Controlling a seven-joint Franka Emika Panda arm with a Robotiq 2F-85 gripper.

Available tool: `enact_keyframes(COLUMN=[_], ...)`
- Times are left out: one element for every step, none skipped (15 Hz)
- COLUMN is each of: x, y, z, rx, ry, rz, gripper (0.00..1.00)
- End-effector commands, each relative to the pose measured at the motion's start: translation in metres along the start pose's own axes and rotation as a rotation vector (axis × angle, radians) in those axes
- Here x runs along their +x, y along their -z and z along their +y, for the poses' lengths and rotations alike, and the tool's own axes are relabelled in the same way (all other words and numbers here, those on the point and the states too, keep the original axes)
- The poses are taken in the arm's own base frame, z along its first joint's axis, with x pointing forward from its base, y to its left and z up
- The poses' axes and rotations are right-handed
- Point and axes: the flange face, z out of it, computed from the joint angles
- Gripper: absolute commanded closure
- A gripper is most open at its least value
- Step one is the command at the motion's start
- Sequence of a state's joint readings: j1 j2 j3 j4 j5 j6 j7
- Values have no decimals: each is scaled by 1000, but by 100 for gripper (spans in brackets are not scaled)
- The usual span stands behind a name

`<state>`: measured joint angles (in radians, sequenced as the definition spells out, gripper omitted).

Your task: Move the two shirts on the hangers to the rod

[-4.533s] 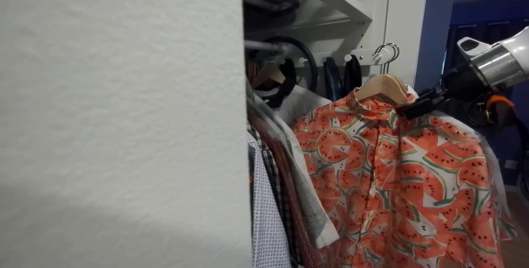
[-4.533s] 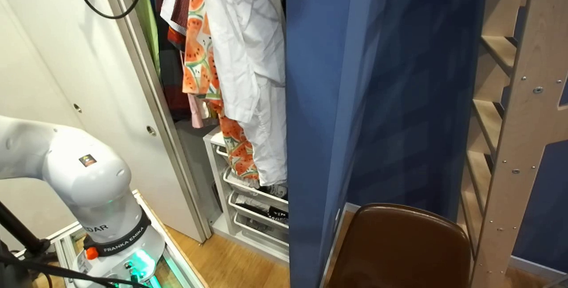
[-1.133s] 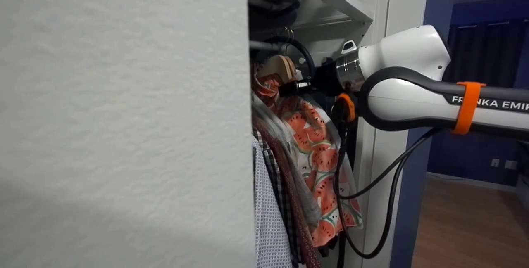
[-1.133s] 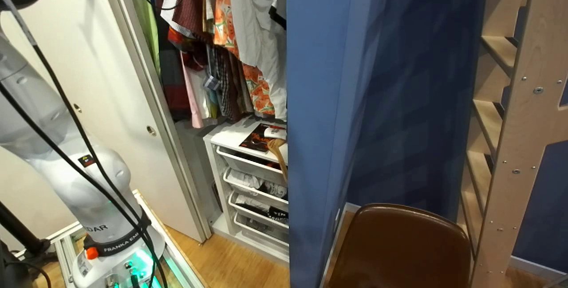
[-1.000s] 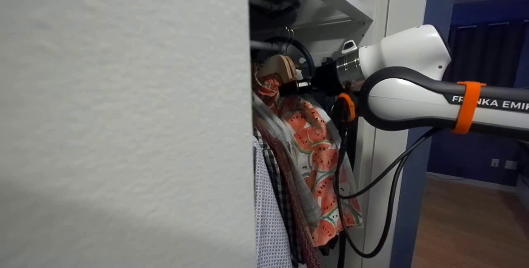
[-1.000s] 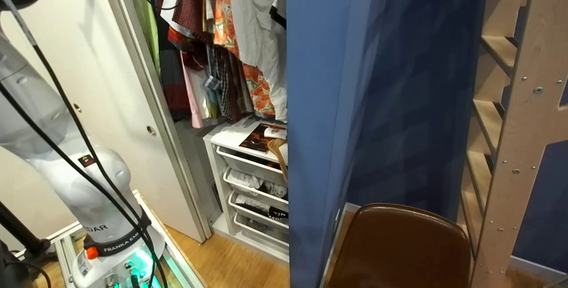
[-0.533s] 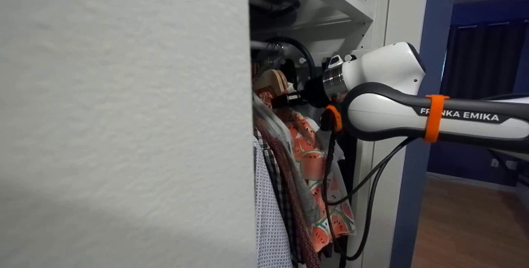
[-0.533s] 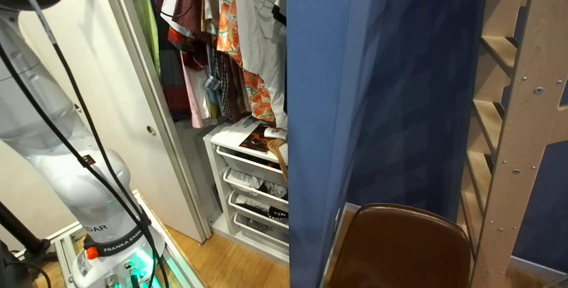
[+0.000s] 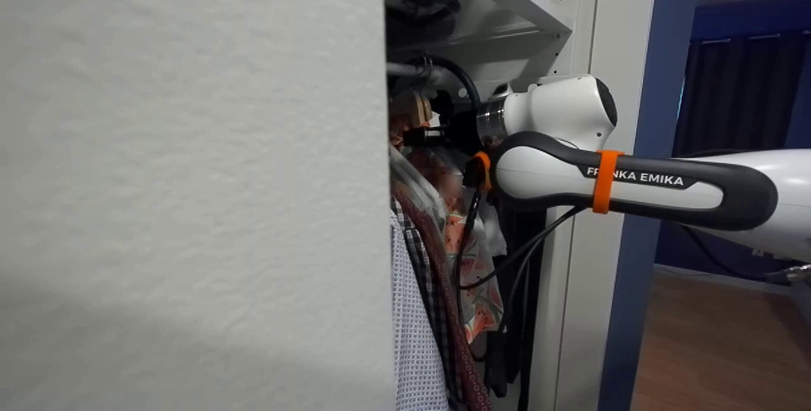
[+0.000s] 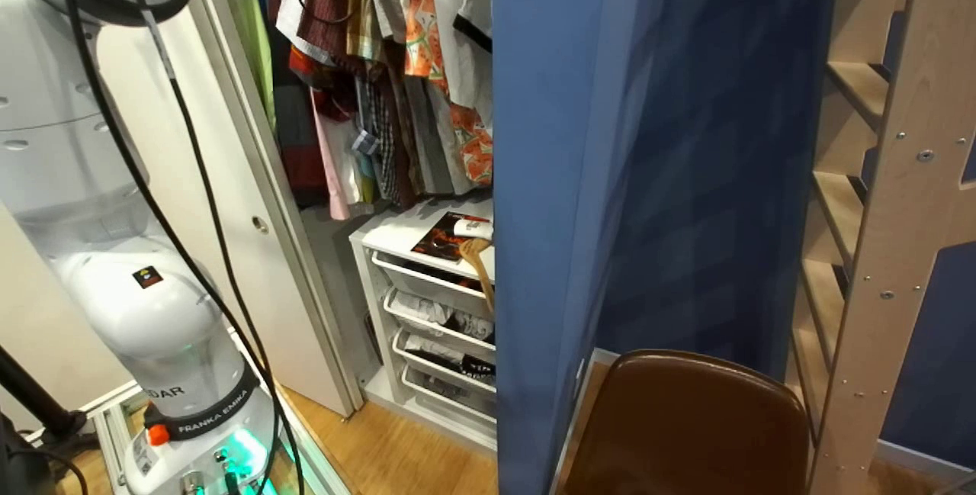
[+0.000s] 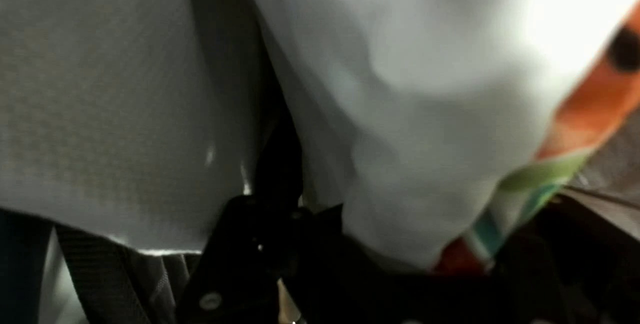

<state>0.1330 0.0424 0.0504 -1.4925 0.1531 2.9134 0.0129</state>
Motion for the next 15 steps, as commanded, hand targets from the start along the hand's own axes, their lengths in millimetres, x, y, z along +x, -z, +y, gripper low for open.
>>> enact_keyframes(x=[36,38,39,40,41,42,42,42,42,44,45,47,47,49,50], y=[0,-1,-3,-5,-7,-9,-11,-14,-16,-19,-21,-24,-27,-29,-32], z=[-9,-12,-15,-18,-22,-25,-28,-29,-30,-31,-31,-31,-31,-31,-31], rx=[27,36,47,57,69,80,89,99,108,119,129,140,149,158,167], ry=[-9,-2,6,16,30,41,52,62,69,73,76,80,86,91,98], rz=[134,135,130,122,110,101,95,80,71,59,49,39,26,15,0], gripper=[99,99,99,99,99,99,99,99,99,99,99,99,99,99,99])
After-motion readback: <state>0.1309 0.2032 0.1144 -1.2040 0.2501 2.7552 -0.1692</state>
